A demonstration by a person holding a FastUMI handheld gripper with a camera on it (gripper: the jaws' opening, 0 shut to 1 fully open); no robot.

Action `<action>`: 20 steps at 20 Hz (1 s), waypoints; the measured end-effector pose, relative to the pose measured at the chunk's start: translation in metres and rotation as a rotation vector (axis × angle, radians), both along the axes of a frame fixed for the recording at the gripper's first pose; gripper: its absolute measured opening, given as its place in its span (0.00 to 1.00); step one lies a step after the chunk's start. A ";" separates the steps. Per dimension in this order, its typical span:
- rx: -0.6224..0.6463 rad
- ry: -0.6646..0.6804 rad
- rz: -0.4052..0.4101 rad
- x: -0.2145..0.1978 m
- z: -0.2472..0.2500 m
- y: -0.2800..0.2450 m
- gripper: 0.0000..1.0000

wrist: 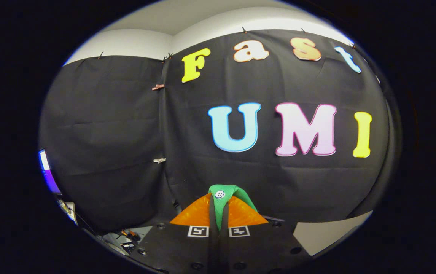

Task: Put the clothes into the washing machine and then close the washing machine lid.

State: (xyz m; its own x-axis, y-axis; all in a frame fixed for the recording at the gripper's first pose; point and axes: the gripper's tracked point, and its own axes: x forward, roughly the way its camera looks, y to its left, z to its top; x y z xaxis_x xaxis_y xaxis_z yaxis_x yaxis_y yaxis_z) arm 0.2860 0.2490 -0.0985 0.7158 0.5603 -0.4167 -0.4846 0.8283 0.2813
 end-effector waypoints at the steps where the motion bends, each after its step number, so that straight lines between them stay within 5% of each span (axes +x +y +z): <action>1: 0.000 0.024 0.016 -0.001 -0.016 0.005 0.04; 11: -0.136 0.293 0.204 -0.008 -0.191 0.055 0.05; 20: -0.271 0.477 0.248 -0.027 -0.293 0.056 0.05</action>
State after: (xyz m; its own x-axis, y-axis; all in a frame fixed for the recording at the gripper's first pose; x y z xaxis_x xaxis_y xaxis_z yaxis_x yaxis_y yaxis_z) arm 0.2586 0.3048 -0.3911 0.2762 0.5158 -0.8110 -0.5448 0.7792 0.3100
